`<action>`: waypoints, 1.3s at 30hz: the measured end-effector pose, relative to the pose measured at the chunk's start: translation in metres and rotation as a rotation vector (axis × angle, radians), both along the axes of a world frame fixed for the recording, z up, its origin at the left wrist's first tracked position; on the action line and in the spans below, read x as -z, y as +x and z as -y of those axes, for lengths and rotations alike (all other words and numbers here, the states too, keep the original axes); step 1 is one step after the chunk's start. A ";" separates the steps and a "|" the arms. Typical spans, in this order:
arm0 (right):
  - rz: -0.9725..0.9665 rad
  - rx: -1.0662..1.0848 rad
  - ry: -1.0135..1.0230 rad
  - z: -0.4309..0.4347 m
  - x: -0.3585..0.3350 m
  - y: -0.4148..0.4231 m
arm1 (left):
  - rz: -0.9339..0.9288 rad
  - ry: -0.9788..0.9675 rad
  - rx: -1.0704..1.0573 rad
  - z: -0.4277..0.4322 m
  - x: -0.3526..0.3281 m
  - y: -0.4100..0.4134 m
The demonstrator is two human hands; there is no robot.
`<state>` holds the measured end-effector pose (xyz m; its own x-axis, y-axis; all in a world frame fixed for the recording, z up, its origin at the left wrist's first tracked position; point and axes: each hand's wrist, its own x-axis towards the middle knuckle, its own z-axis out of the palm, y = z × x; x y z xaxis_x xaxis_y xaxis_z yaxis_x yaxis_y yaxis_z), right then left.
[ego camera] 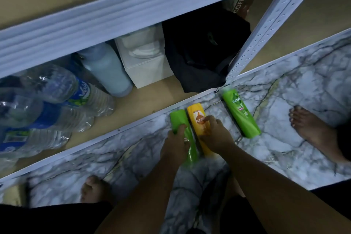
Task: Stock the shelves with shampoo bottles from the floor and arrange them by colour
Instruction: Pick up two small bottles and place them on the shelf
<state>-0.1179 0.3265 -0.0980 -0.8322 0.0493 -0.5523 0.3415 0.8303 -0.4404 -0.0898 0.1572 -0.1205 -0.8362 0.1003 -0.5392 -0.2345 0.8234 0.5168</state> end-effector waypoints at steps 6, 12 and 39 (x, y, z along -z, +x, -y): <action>0.048 -0.073 -0.096 0.030 0.002 0.020 | -0.006 -0.012 -0.083 0.027 -0.002 0.039; 0.054 -0.005 -0.186 0.053 0.008 0.031 | 0.040 0.102 -0.429 0.049 0.007 0.056; 0.115 0.078 -0.390 0.091 -0.028 0.010 | -0.054 0.471 -0.627 0.098 -0.036 0.030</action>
